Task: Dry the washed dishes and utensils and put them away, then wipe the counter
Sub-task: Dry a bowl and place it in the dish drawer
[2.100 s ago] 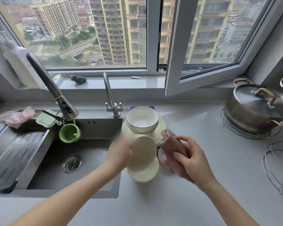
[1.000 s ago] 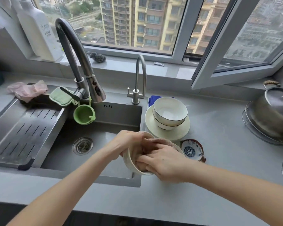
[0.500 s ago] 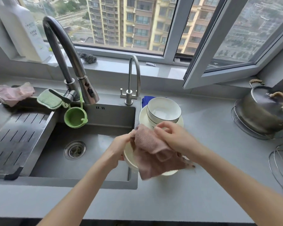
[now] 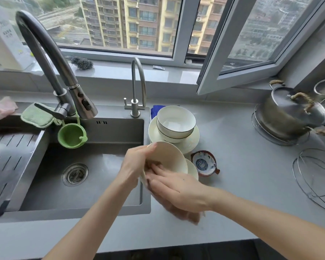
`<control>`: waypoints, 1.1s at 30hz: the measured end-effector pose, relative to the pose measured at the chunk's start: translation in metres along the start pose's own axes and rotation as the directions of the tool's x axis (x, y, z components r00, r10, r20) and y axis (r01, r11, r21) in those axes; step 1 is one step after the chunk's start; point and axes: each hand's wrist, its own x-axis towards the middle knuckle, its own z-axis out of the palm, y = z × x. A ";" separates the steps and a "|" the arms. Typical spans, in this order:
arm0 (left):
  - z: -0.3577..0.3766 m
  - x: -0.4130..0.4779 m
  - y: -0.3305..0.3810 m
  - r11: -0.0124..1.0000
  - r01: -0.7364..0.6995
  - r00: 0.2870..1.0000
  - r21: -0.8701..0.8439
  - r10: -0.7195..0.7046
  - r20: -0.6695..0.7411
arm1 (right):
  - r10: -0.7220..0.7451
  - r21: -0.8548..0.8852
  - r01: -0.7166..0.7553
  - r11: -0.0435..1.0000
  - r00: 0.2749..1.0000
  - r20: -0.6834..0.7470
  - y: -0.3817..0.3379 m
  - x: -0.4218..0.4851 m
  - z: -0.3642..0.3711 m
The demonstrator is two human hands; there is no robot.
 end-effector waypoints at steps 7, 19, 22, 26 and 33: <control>-0.004 0.007 -0.004 0.970 0.242 0.969 -0.008 -0.241 0.050 | 0.065 0.128 -0.066 0.990 0.998 0.012 -0.009 -0.010 -0.005; -0.017 0.014 -0.012 0.957 0.269 0.917 0.109 -0.289 0.276 | -0.144 -0.126 0.098 0.987 0.890 -0.432 0.046 -0.058 -0.079; -0.012 0.009 -0.013 0.979 0.187 0.972 0.082 -0.196 0.127 | 0.347 0.589 -0.030 0.808 0.831 -0.434 0.040 -0.058 -0.063; 0.020 -0.006 -0.011 0.999 -0.034 0.991 -0.004 0.033 -0.127 | 0.572 0.775 -0.214 0.595 0.790 -0.221 0.031 -0.020 -0.012; 0.024 -0.010 -0.017 0.952 -0.257 0.964 0.167 0.263 -0.019 | 0.752 0.763 -0.338 0.551 0.597 -0.278 0.056 0.011 0.004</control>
